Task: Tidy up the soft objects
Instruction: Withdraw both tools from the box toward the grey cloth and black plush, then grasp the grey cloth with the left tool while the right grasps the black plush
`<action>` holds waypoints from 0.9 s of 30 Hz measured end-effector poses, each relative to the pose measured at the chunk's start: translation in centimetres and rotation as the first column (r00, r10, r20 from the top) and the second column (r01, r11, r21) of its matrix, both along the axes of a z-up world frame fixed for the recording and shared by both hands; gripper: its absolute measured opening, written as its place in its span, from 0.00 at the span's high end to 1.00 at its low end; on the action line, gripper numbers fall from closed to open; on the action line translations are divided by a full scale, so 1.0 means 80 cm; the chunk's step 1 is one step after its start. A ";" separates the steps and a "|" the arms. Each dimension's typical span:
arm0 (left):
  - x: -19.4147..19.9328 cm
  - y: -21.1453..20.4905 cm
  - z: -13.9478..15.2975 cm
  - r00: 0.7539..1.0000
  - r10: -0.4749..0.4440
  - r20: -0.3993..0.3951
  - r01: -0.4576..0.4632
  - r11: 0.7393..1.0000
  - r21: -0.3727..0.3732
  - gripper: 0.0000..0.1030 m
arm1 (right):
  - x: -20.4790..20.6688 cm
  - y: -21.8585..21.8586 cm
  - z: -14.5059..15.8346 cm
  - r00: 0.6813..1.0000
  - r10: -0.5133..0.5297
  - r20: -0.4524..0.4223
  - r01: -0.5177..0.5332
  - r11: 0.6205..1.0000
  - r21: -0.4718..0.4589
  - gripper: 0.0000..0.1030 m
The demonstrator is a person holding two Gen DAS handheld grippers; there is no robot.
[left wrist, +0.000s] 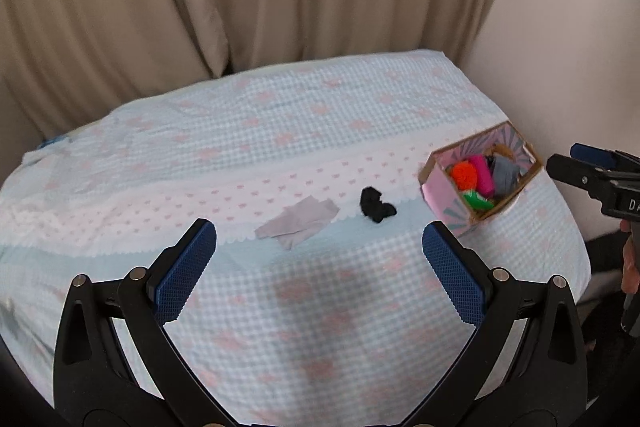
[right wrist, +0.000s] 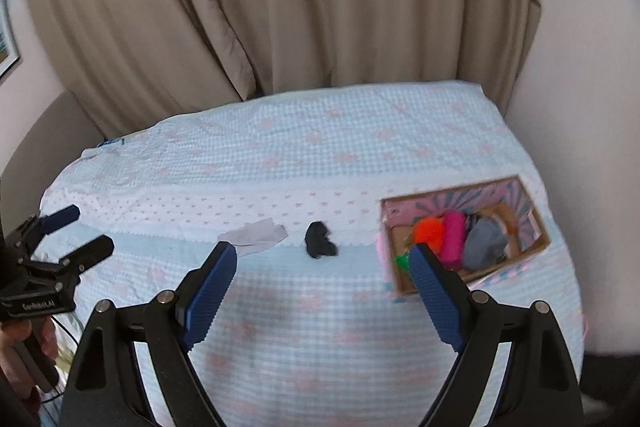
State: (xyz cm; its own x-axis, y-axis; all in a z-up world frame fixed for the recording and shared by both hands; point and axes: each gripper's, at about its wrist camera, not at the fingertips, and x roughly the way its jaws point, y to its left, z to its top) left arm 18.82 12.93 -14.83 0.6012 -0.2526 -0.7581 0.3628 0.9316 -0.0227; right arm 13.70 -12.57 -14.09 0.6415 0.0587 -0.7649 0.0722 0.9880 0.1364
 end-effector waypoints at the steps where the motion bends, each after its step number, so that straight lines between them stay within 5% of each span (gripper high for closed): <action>1: 0.010 0.007 -0.009 1.000 -0.021 -0.008 0.021 1.000 0.000 0.00 | 0.004 0.007 -0.005 1.000 -0.020 -0.010 0.020 1.000 -0.005 0.17; 12: 0.114 0.023 -0.143 0.972 -0.231 -0.048 0.234 0.970 0.061 0.00 | 0.075 0.064 -0.113 0.991 -0.102 -0.081 0.097 0.993 -0.063 0.17; 27: 0.214 -0.014 -0.383 0.931 -0.342 -0.127 0.355 0.929 0.101 0.03 | 0.180 0.066 -0.322 0.986 -0.045 -0.162 0.023 0.990 -0.136 0.17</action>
